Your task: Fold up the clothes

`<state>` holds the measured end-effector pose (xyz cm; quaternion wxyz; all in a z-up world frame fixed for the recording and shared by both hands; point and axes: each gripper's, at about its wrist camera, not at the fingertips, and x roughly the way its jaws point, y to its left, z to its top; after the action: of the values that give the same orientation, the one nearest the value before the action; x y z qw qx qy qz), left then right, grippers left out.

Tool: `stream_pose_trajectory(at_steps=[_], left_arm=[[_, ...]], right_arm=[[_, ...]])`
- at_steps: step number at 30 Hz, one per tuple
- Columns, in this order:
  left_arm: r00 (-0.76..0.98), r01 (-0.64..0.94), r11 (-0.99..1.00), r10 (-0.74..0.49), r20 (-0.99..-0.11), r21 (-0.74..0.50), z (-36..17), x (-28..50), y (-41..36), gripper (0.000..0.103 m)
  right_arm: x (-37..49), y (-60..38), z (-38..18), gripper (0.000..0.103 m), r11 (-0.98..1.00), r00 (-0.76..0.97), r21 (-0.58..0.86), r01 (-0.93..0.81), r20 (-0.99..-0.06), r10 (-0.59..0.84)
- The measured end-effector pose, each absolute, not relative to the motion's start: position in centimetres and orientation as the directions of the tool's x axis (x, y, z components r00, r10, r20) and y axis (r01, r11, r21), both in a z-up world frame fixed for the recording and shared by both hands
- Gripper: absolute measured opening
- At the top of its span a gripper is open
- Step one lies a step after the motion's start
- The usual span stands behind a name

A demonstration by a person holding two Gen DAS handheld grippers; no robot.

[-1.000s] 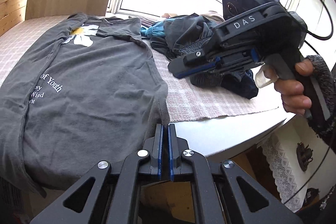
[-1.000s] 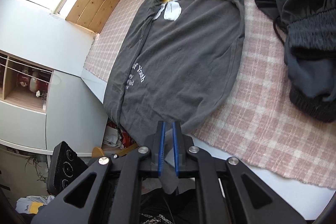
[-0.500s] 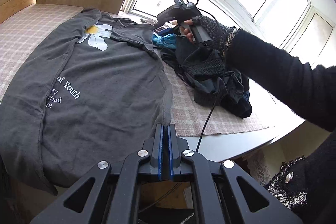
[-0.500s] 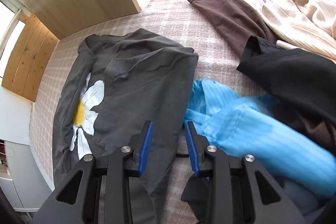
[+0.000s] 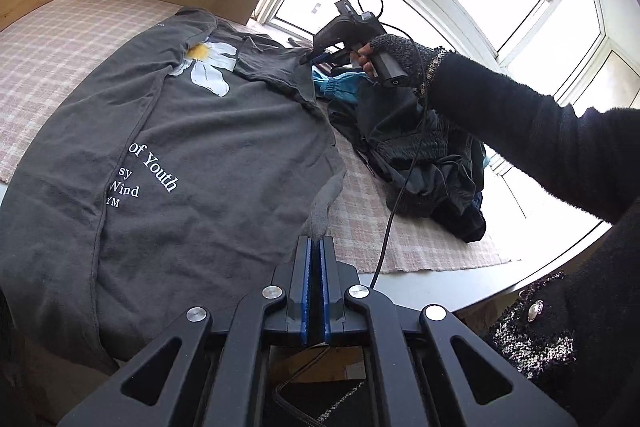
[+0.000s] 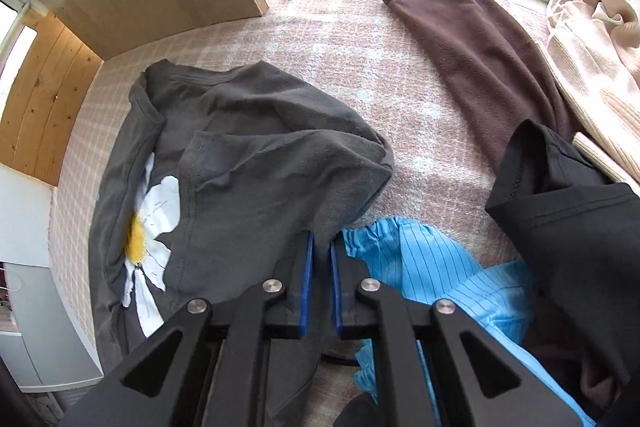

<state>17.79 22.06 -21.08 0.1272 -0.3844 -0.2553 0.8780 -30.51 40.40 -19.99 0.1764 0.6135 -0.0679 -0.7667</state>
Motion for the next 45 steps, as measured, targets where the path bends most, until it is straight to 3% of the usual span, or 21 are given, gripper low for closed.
stream_pose_trajectory(at_steps=[8, 15, 20, 27, 32, 34, 39, 45], left_arm=[[-0.704, 0.087, -0.773, 0.398, -0.588, -0.628, -22.8, 20.0, 18.2, 0.003], [-0.709, 0.199, -0.738, 0.345, -0.615, -0.644, -25.2, 21.5, 15.6, 0.003], [-0.688, 0.232, -0.726, 0.347, -0.637, -0.647, -26.8, 21.8, 14.7, 0.003], [-0.684, 0.263, -0.708, 0.343, -0.644, -0.656, -27.0, 23.0, 12.7, 0.004], [-0.673, 0.229, -0.728, 0.361, -0.646, -0.646, -25.8, 23.8, 12.5, 0.004], [-0.66, 0.194, -0.735, 0.392, -0.64, -0.65, -25.5, 23.8, 12.9, 0.01], [-0.595, 0.078, -0.774, 0.47, -0.652, -0.628, -25.0, 24.0, 13.6, 0.014], [-0.485, -0.034, -0.777, 0.563, -0.669, -0.629, -25.6, 24.8, 11.9, 0.014]], right_arm=[[-32.0, 32.1, -17.3, 0.008, -0.928, -0.209, 0.255, 0.272, -0.925, -0.316], [-32.9, 23.9, -19.8, 0.008, -0.919, -0.183, 0.172, 0.356, -0.951, -0.249], [-32.6, 21.0, -21.6, 0.016, -0.897, -0.153, 0.124, 0.424, -0.967, -0.206], [-29.6, 23.1, -16.6, 0.019, -0.859, -0.172, 0.235, 0.455, -0.923, -0.344], [-19.6, 25.4, -13.6, 0.019, -0.755, -0.141, 0.284, 0.591, -0.885, -0.443], [-13.9, 26.4, -13.5, 0.019, -0.705, -0.107, 0.299, 0.643, -0.876, -0.47], [2.9, 29.0, -17.5, 0.019, -0.609, -0.011, 0.331, 0.721, -0.873, -0.488], [16.4, 29.1, -23.6, 0.019, -0.66, -0.054, 0.286, 0.695, -0.894, -0.445]])
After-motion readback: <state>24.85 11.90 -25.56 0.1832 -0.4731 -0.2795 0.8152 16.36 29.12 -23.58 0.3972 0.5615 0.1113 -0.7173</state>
